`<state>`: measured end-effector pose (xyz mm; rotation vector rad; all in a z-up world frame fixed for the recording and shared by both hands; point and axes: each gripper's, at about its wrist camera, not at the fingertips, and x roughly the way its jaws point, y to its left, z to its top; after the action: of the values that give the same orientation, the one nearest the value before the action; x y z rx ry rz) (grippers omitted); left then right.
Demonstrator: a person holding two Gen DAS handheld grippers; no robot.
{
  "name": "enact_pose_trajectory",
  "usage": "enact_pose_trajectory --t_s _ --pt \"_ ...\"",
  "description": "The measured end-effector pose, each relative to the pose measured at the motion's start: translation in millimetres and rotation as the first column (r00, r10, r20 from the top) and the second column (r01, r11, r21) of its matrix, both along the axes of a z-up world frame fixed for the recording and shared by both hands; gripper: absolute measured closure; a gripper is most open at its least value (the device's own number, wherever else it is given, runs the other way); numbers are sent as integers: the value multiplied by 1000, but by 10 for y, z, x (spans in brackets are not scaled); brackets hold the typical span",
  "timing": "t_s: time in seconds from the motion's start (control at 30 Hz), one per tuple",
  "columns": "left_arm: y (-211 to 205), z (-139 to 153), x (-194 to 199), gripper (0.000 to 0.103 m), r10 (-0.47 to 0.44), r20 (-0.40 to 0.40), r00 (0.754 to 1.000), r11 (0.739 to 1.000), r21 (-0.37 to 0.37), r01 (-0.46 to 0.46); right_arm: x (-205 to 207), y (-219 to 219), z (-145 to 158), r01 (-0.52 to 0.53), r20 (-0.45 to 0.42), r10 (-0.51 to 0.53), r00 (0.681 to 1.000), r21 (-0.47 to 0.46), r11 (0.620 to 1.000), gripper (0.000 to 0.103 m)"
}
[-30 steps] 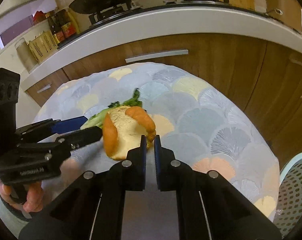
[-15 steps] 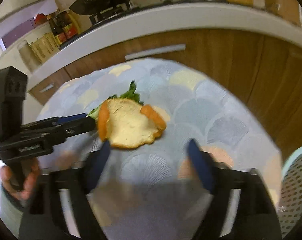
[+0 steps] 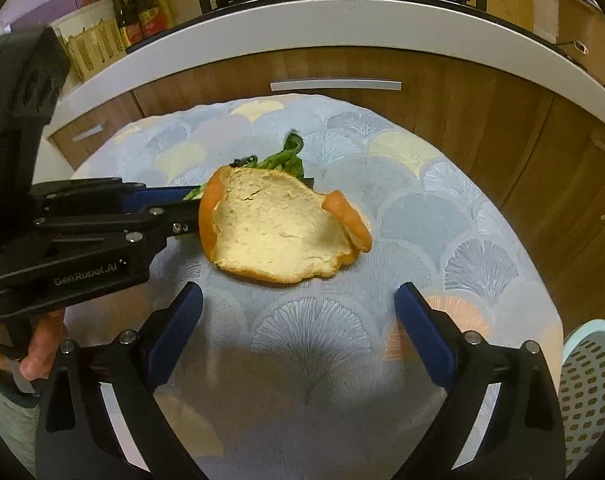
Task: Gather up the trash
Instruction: 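Grasp the bok choy stem with left tool while right tool grasps bread crust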
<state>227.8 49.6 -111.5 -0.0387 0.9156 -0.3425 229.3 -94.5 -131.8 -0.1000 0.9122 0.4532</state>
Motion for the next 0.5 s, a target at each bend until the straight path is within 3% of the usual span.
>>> enact_pose_trajectory --t_s 0.23,0.33,0.4,0.43,0.5 --pt "483 96 -329 81 188 37 981 979 -86 -185 114 222 -3 38 4 -38 999 -80 996 7" --pt "673 75 -425 80 234 68 970 961 -167 -221 130 337 -6 27 15 -25 1000 -109 994 6" --pt "702 65 -421 80 250 65 966 956 -177 -236 163 357 -4 44 13 -43 999 -104 994 7" --pt "692 90 -438 80 254 85 963 956 -170 -237 175 358 0 50 15 -49 999 -101 994 9" --pt "665 121 -485 80 243 112 964 961 -166 -223 156 315 43 52 36 -49 998 -72 996 30"
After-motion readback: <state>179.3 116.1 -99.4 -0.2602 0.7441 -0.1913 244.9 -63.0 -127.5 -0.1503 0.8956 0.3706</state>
